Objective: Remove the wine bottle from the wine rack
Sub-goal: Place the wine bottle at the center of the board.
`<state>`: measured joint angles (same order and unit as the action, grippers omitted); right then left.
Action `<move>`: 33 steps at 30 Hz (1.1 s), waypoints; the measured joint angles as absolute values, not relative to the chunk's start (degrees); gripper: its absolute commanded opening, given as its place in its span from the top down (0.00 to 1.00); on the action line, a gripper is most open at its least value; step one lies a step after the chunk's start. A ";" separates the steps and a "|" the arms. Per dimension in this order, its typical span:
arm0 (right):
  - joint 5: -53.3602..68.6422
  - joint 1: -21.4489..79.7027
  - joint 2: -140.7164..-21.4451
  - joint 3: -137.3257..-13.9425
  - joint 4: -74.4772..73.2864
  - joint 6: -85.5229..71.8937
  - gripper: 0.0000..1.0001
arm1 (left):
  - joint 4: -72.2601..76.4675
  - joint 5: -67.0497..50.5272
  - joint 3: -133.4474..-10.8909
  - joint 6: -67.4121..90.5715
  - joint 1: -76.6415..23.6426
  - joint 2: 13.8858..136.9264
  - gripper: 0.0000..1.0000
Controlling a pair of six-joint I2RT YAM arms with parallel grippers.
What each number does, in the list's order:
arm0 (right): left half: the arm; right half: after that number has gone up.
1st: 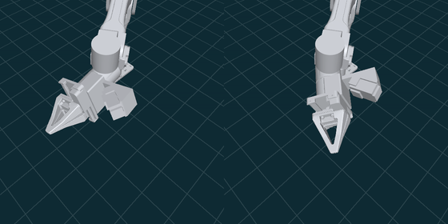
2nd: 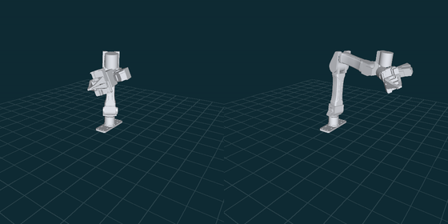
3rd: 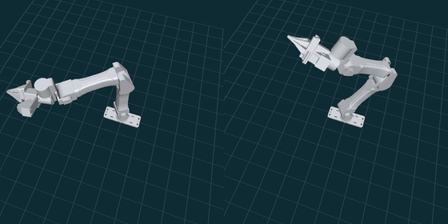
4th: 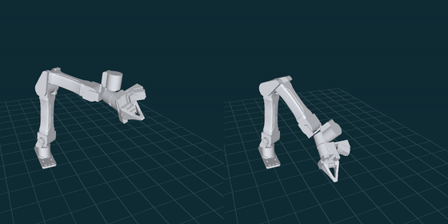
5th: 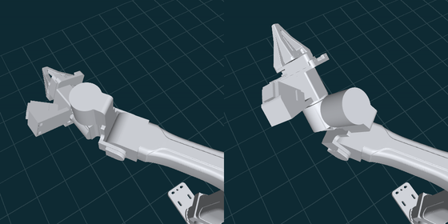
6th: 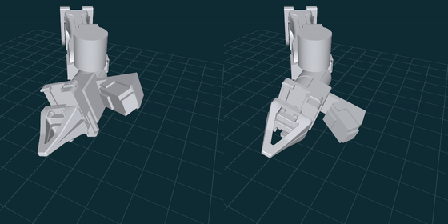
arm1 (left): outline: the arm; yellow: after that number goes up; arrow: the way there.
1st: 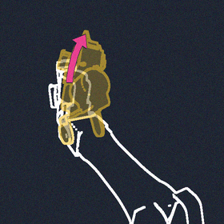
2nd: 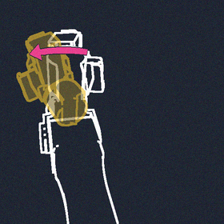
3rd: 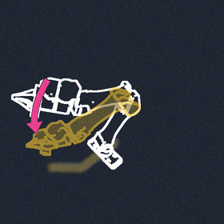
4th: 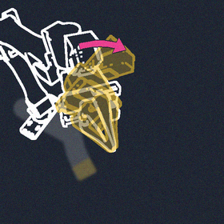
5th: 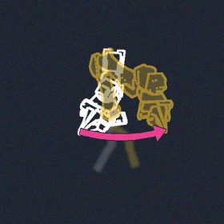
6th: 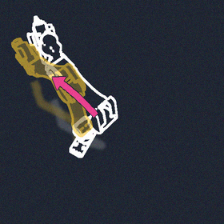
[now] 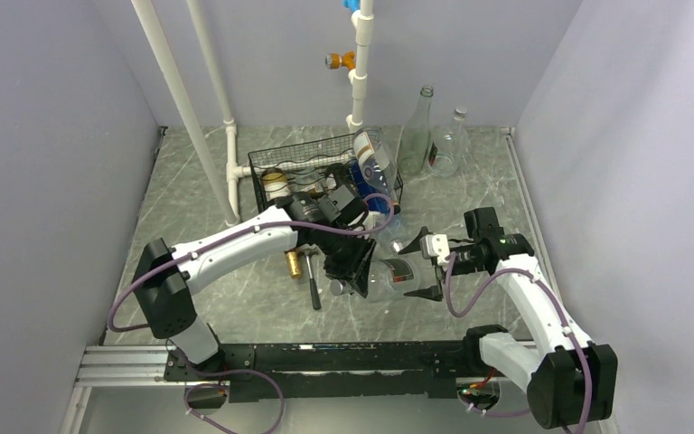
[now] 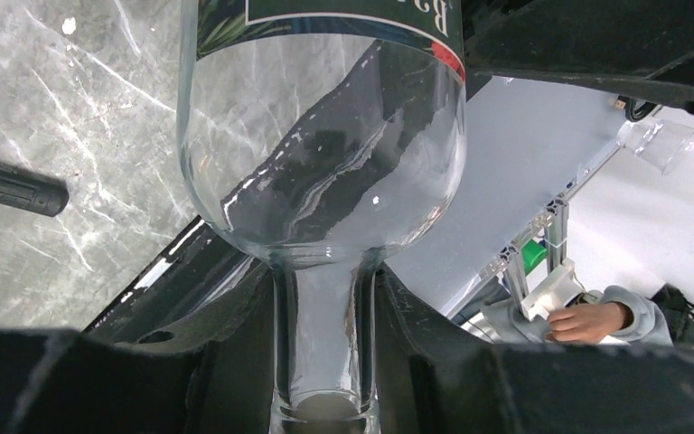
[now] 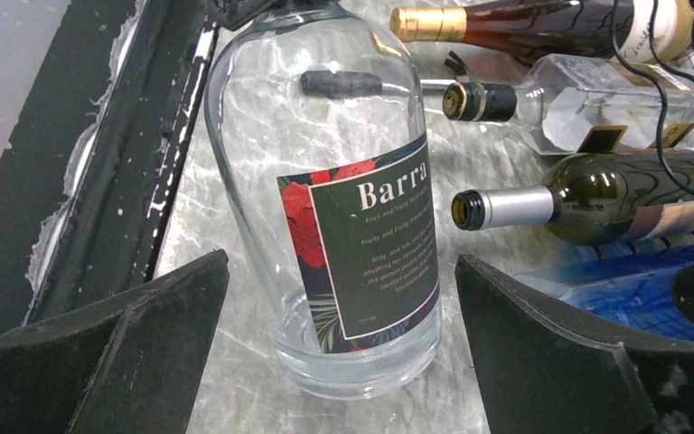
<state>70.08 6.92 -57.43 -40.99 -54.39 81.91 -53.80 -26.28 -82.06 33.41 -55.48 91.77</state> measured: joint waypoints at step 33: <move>57.12 19.81 -61.60 -37.71 -38.26 72.34 0.12 | -65.78 -27.35 -92.23 31.88 -53.36 100.51 0.83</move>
<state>57.12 19.81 -61.60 -37.71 -38.26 72.34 -65.78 -27.35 -92.23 31.88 -53.36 100.51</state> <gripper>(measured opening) 0.888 0.404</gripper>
